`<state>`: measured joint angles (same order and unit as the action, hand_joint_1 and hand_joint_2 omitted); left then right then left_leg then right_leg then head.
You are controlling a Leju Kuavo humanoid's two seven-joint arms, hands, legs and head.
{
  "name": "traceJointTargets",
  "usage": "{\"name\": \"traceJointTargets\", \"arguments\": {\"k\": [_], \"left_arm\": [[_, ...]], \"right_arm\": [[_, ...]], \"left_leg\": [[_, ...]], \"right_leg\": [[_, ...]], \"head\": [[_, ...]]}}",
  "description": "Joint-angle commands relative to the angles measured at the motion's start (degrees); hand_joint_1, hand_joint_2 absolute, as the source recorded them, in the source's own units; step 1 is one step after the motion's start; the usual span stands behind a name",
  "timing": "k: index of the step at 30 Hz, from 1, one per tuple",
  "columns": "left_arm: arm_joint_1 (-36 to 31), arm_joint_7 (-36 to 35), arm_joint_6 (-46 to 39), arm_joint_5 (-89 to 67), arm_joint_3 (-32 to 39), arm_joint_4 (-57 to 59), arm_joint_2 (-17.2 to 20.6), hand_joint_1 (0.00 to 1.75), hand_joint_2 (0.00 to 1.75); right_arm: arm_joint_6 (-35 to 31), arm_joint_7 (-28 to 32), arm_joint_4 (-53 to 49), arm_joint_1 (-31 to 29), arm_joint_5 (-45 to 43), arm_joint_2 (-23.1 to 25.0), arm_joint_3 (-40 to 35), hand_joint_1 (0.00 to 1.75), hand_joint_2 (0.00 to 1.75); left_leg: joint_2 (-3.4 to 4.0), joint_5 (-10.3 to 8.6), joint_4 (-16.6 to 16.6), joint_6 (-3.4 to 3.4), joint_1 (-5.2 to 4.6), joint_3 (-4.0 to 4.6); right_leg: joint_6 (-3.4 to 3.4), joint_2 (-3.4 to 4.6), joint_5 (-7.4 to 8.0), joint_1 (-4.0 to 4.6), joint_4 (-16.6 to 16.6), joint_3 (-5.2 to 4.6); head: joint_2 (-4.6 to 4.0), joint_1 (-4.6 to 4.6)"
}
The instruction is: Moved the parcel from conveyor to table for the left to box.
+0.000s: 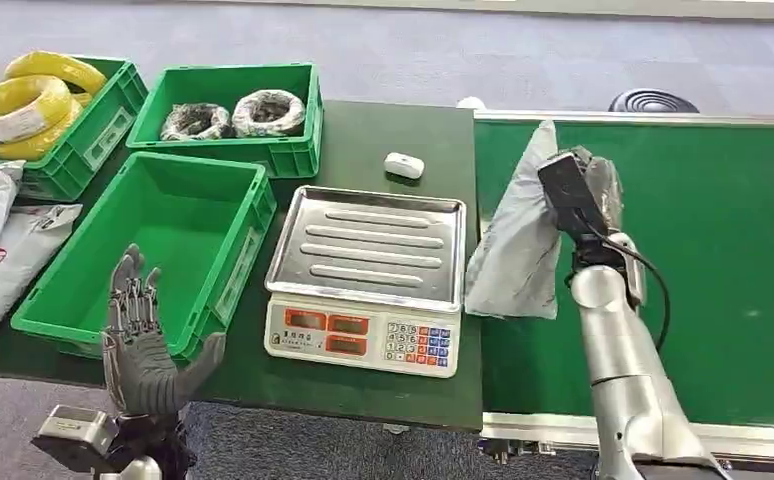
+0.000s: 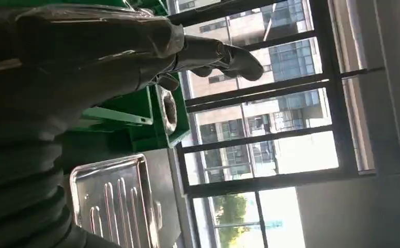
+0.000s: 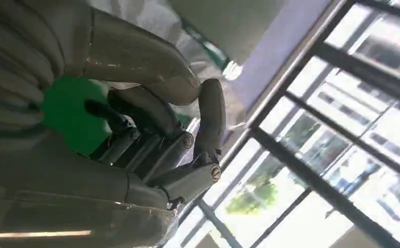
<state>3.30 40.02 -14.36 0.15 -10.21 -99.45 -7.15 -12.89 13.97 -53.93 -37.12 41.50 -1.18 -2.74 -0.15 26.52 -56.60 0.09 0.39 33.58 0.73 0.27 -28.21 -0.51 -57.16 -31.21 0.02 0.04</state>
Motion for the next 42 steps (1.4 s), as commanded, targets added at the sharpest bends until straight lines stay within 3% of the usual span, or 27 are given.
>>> {"name": "traceJointTargets", "arguments": {"k": [1, 8, 19, 20, 21, 22, 28, 32, 37, 38, 42], "left_arm": [[-5.4, 0.0, -0.1, -0.6, 1.7, 4.1, 0.2, 0.0, 1.75], [-7.2, -1.0, 0.0, -1.0, 3.6, 2.4, -0.5, 0.0, 1.75], [-6.9, -2.2, 0.7, -1.9, 5.5, 1.0, -1.7, 0.0, 1.75], [-6.5, -2.5, 0.7, -2.0, 6.1, 0.5, -2.0, 0.0, 1.75], [-6.1, -2.7, 0.8, -2.1, 6.4, 0.0, -2.0, 0.0, 1.75], [-5.7, -3.0, 0.8, -2.3, 6.9, -0.5, -2.2, 0.0, 1.75], [-3.2, -3.4, 1.3, -3.5, 8.4, -2.6, -2.9, 0.0, 1.75], [-0.5, -3.6, 0.7, -3.8, 8.6, -4.3, -3.2, 0.0, 1.75], [-0.4, -3.7, 0.6, -3.9, 8.5, -4.4, -3.2, 0.0, 1.75], [-0.1, -3.7, 0.6, -3.7, 8.0, -4.2, -2.6, 0.0, 1.75], [0.3, -3.4, 0.0, -2.9, 6.3, -2.4, -1.2, 0.0, 1.75]], "right_arm": [[3.9, -1.6, -3.3, -8.4, -4.0, 7.3, -11.7, 1.75, 1.75], [6.1, -3.5, 1.6, -16.2, -7.3, 11.7, -14.3, 1.75, 1.75], [4.7, -7.2, 12.0, -19.8, -4.7, 15.1, -15.4, 1.75, 1.75], [2.6, -8.3, 12.2, -19.2, -2.9, 15.0, -15.8, 0.0, 1.75], [3.2, -9.2, 12.6, -19.0, -2.1, 15.1, -16.2, 0.0, 1.75], [-2.6, -11.5, 11.2, -17.9, 2.9, 14.3, -17.6, 0.0, 1.75], [-5.6, -14.3, -1.8, -5.4, 7.9, 11.8, -13.9, 0.0, 1.75], [-9.9, -11.4, -9.2, 7.5, 2.0, 8.5, -6.8, 0.0, 1.75], [-10.1, -11.1, -9.8, 8.6, 1.4, 8.6, -5.6, 0.0, 1.75], [-10.5, -12.4, -11.4, 11.7, 1.5, 8.1, -3.7, 0.0, 1.75], [-8.2, -7.8, -15.3, 25.2, -10.2, 6.7, 4.9, 0.0, 1.75]], "left_leg": [[0.32, 0.0, 0.0, -0.03, -0.07, 0.06], [0.38, -0.03, 0.0, -0.05, -0.05, 0.05], [0.22, -0.05, 0.0, -0.05, -0.01, -0.05], [0.27, -0.06, 0.0, -0.05, 0.0, -0.09], [0.22, -0.06, 0.0, -0.05, 0.0, -0.06], [0.21, -0.06, 0.0, -0.05, 0.01, -0.09], [0.06, -0.05, 0.1, -0.05, 0.05, -0.18], [-0.18, -0.08, 0.2, -0.05, 0.09, -0.23], [-0.24, -0.06, 0.0, -0.05, 0.02, 0.01], [-0.18, -0.04, 0.0, -0.06, -0.01, 0.03], [-0.49, -0.07, 0.2, -0.07, 0.05, -0.21]], "right_leg": [[-0.03, 0.29, 0.05, -0.07, -0.1, -0.21], [-0.06, 0.33, 0.06, -0.04, -0.2, -0.2], [-0.02, 0.17, 0.04, -0.01, 0.0, 0.0], [-0.04, 0.21, 0.07, 0.01, 0.0, 0.03], [-0.03, 0.16, 0.05, 0.01, 0.0, 0.02], [-0.03, 0.16, 0.05, 0.02, 0.0, 0.06], [-0.03, 0.01, 0.03, 0.05, 0.2, 0.21], [-0.02, -0.23, 0.0, 0.1, 0.3, 0.35], [-0.03, -0.21, -0.02, 0.02, 0.1, 0.08], [-0.04, -0.15, -0.03, -0.01, 0.1, 0.03], [-0.06, -0.46, -0.08, 0.05, 0.3, 0.27]], "head": [[0.0, 0.0], [0.0, 0.0], [0.0, -0.02], [0.0, 0.0], [0.0, -0.02], [0.0, 0.0], [0.0, 0.0], [0.0, 0.02], [0.0, 0.0], [0.0, 0.0], [0.0, -0.02]]}}
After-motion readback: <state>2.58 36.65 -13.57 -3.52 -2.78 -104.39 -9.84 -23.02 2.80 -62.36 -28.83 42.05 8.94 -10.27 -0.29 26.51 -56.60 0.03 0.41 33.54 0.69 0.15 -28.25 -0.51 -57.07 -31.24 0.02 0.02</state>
